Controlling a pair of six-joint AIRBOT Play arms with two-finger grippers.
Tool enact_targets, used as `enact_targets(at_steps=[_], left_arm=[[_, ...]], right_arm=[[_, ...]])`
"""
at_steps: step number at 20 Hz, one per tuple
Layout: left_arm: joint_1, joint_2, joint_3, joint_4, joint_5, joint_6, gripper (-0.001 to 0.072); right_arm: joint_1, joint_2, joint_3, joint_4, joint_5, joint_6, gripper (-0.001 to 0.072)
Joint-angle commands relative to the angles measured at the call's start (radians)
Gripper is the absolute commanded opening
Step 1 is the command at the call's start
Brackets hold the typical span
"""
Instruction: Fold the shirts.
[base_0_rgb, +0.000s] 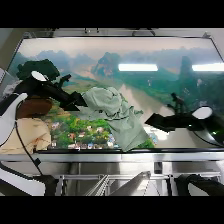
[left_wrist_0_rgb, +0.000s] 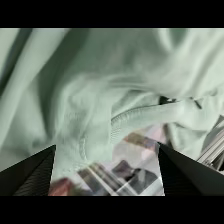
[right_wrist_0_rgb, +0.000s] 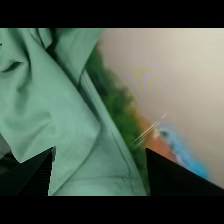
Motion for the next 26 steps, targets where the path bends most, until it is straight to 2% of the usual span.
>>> enact_targets(at_steps=[1,3,4,5,6,7,8,12,14,16,19,21,23,26], left_arm=[[-0.071,-0.111,0.061,0.025,-0.018,-0.002,0.0689],[-0.103,-0.166,0.124,0.100,-0.057,-0.032,0.0690],[-0.117,-0.185,0.151,0.171,-0.076,-0.067,0.0664],[-0.132,-0.204,0.179,0.242,-0.098,-0.090,0.0483],[-0.145,-0.217,0.204,0.293,-0.117,-0.097,0.0317],[-0.155,-0.222,0.220,0.293,-0.125,-0.097,0.0145],[-0.165,-0.221,0.233,0.279,-0.127,-0.089,0.0008],[-0.179,-0.156,0.340,0.244,-0.197,-0.076,0.0024],[-0.158,-0.064,0.415,0.160,-0.239,-0.076,0.0024],[-0.113,0.061,0.465,-0.050,-0.225,-0.069,0.0024],[-0.036,0.241,0.556,-0.419,-0.231,-0.052,0.0024],[-0.004,0.346,0.607,-0.582,-0.249,-0.052,0.0025],[0.014,0.446,0.633,-0.635,-0.272,-0.051,0.0025],[0.048,0.576,0.577,-0.568,-0.270,-0.047,0.0026]], right_arm=[[0.124,-0.215,0.023,0.244,-0.065,-0.150,0.0586],[0.129,-0.268,0.051,0.358,-0.044,-0.249,0.0398],[0.129,-0.276,0.063,0.401,-0.043,-0.303,0.0308],[0.127,-0.275,0.076,0.418,-0.044,-0.332,0.0197],[0.126,-0.274,0.093,0.415,-0.041,-0.337,0.0055],[0.124,-0.271,0.112,0.408,-0.035,-0.340,0.0017],[0.119,-0.266,0.131,0.396,-0.020,-0.351,0.0016],[-0.004,-0.185,0.208,0.225,0.128,-0.322,0.0016],[-0.130,-0.089,0.246,0.197,0.262,-0.318,0.0015],[-0.269,0.041,0.302,0.216,0.388,-0.319,0.0016],[-0.468,0.253,0.412,0.241,0.463,-0.319,0.0016],[-0.563,0.375,0.483,0.290,0.509,-0.320,0.0016],[-0.607,0.482,0.539,0.344,0.534,-0.323,0.0016],[-0.608,0.562,0.577,0.338,0.553,-0.322,0.0017]])
